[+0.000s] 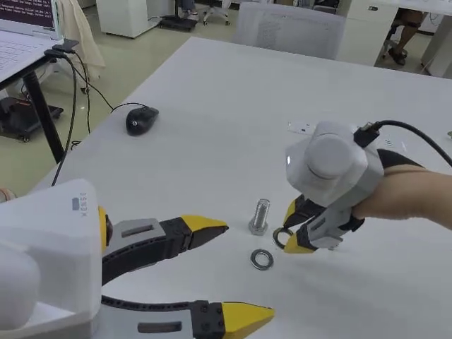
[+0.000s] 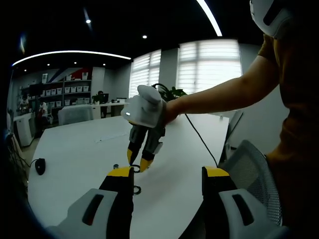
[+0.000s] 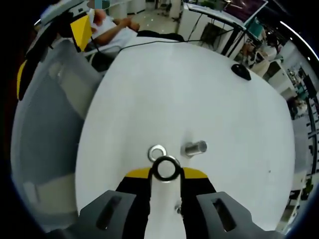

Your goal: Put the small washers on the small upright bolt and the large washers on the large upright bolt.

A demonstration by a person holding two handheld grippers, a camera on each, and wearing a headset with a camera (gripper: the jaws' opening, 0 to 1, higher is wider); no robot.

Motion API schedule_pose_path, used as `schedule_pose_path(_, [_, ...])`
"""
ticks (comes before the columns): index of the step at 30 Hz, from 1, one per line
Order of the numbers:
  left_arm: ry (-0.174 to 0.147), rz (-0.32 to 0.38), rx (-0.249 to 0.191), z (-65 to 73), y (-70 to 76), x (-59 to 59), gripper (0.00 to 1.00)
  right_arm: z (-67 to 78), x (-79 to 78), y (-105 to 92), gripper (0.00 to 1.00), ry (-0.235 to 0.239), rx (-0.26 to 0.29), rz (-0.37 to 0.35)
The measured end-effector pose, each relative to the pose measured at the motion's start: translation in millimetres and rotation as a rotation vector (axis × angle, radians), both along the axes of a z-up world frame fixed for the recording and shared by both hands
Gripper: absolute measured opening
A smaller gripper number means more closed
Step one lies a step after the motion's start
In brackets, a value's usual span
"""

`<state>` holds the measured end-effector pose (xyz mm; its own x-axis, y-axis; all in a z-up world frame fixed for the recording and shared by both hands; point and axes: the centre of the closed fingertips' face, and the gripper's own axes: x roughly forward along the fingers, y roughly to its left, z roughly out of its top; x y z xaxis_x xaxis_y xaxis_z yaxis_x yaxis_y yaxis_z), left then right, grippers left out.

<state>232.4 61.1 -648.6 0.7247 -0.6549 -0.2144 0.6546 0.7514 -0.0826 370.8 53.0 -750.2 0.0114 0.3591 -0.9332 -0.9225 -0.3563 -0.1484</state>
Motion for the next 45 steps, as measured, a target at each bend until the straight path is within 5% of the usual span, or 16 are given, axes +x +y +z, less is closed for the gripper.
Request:
schedule_pose_path(7, [0.006,0.006,-0.003,-1.6,2.5,1.9,0.54,16.0,18.7,21.2,0.22,-0.033,0.041,0.001])
schedule_pose_path(15, [0.015,0.016,-0.009,-2.3,7.3,5.1,0.54,11.1,29.6,37.1,0.22,-0.031,0.034,0.022])
schedule_pose_path(45, [0.045,0.053,-0.013,-16.1,15.5,15.5,0.54,-47.7,31.4,37.1,0.22,-0.005,-0.074,0.056])
